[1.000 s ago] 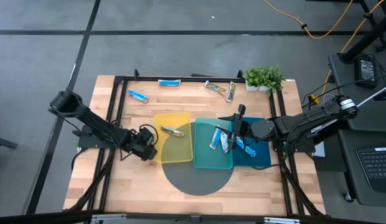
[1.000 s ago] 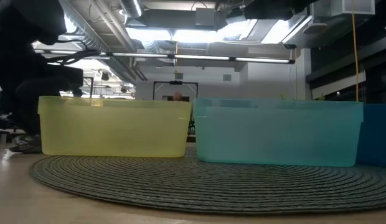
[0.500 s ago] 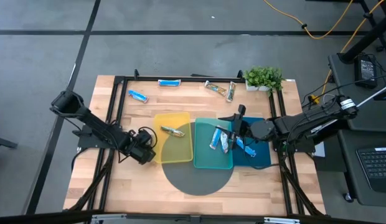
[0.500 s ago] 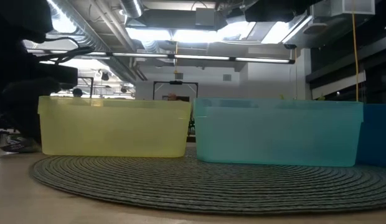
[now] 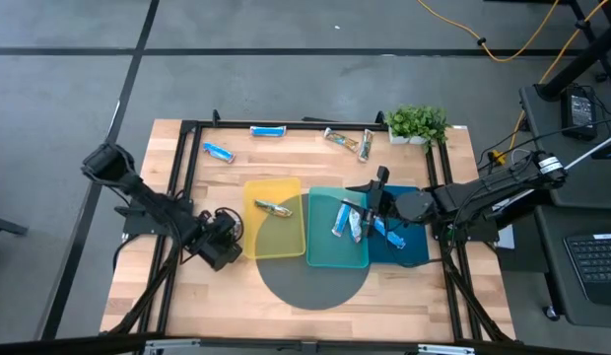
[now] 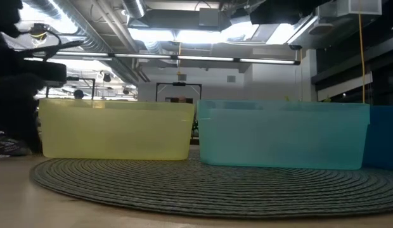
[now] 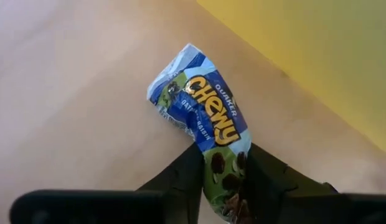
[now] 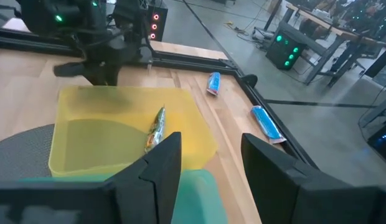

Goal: Pick and place Granola Bars by type
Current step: Put the blue granola bar into the blue bin

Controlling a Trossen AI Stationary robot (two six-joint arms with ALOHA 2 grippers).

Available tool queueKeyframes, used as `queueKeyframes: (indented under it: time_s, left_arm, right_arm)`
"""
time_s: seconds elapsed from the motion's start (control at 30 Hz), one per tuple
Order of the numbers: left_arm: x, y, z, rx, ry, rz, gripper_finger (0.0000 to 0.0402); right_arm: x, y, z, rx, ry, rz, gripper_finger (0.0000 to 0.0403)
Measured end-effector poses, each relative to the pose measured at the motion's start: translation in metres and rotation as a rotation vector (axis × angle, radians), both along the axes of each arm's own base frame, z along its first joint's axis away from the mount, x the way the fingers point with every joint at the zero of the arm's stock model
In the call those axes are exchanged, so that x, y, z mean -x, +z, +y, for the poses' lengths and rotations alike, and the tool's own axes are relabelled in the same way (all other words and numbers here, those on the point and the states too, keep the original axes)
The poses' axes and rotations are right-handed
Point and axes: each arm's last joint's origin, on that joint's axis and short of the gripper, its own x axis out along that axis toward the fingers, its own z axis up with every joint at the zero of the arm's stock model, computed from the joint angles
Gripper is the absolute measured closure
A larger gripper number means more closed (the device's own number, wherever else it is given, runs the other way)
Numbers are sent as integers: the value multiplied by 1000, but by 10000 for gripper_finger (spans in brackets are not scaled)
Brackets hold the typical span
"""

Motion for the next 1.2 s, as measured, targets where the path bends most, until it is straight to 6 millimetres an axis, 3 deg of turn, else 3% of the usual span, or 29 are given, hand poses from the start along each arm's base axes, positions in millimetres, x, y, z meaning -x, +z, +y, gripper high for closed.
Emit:
queueKeyframes:
  time_s: [0.3, 0.73, 0.97, 1.2]
  left_arm:
    - [-4, 37, -20, -52, -63, 62, 330]
    - [-19, 109, -64, -222, -316, -213, 336]
    - [-20, 128, -72, -385, -415, -298, 337]
    - [-24, 134, -68, -576, -457, -314, 337]
  right_arm:
    - [1, -1, 0, 5, -1, 16, 233]
    - [1, -3, 0, -7, -7, 29, 233]
    - [1, -3, 0, -7, -8, 28, 233]
    - [1, -3, 0, -4, -8, 26, 233]
